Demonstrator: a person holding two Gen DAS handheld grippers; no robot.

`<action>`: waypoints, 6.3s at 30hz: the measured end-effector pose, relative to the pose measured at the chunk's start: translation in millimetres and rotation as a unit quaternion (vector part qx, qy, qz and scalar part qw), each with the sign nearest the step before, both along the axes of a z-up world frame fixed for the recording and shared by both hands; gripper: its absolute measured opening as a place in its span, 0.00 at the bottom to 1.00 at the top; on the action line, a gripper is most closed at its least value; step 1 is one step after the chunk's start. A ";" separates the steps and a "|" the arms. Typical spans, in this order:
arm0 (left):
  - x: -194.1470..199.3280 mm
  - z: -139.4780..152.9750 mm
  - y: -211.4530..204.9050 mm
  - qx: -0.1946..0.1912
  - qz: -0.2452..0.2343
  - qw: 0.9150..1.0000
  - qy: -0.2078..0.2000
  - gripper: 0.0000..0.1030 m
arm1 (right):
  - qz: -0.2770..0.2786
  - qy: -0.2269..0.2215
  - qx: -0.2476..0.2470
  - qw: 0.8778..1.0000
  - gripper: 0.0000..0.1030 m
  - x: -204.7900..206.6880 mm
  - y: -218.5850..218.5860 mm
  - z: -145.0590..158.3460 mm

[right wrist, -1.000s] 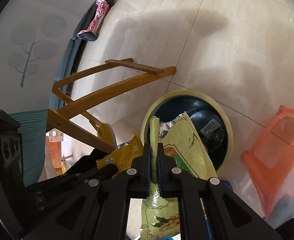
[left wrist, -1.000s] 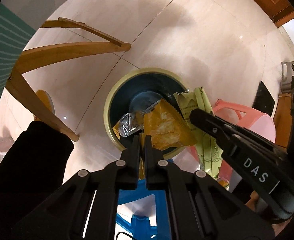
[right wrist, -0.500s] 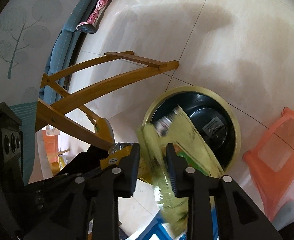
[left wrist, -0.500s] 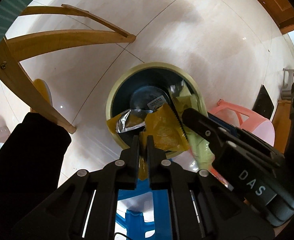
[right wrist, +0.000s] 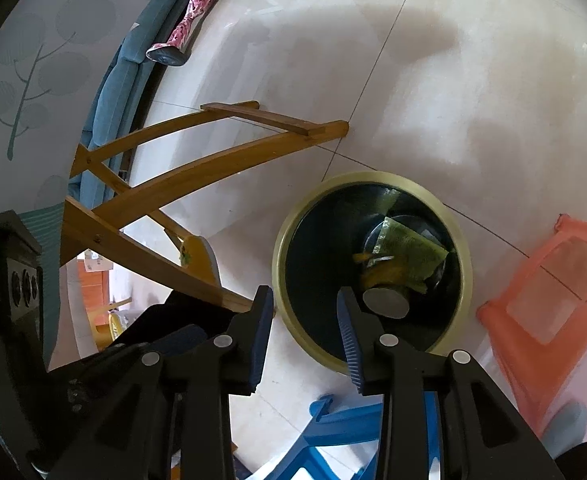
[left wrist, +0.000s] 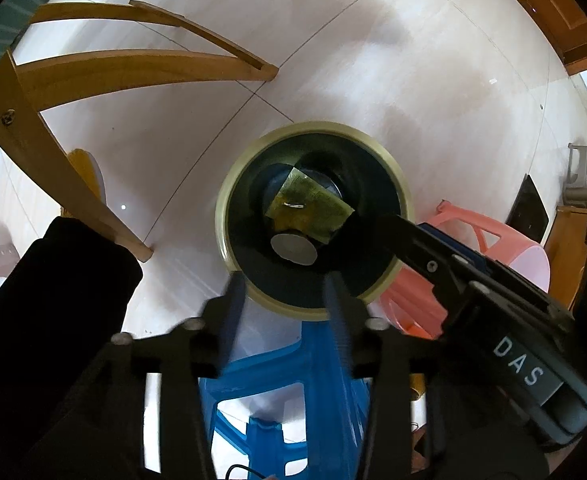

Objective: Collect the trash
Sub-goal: 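Open both tools to drop the bags into the bin, then move both tools back over the table toward the earplug box, then grasp the silver EARPLUGS box with the right tool while the left tool grasps the black-gold snack bag, then carry the earplug box and snack bag in both tools over the black bin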

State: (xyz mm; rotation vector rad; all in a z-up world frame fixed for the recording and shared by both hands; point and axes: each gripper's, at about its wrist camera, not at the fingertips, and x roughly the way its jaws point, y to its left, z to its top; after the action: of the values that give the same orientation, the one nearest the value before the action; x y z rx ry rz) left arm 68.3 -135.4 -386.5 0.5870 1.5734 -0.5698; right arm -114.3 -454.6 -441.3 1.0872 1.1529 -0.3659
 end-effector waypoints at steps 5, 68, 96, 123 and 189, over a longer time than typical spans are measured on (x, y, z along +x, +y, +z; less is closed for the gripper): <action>-0.3 1.7 1.6 -0.001 0.004 1.000 -0.001 0.40 | 0.006 0.003 -0.015 1.000 0.33 -3.4 -2.6 3.8; 174.2 391.9 348.0 -0.150 0.160 0.953 -0.209 0.46 | 0.326 -0.096 -0.229 0.912 0.56 290.3 252.9 397.3; 261.8 358.2 364.8 -0.165 0.172 0.959 -0.156 0.46 | 0.356 -0.021 -0.280 0.891 0.60 368.1 286.9 328.4; 386.1 294.9 292.6 -0.063 0.140 0.972 -0.176 0.73 | 0.282 -0.090 -0.271 0.916 0.59 409.2 234.0 360.7; 12.6 356.3 152.3 -0.210 0.058 0.968 -0.123 0.49 | 0.262 -0.086 -0.244 0.930 0.59 27.6 121.2 382.7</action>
State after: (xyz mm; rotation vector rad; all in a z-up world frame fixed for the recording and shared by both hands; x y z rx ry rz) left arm 80.9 17.0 -30.2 0.2320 1.1968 -0.6890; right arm -86.7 -333.4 -58.7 0.3436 1.0704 -0.1183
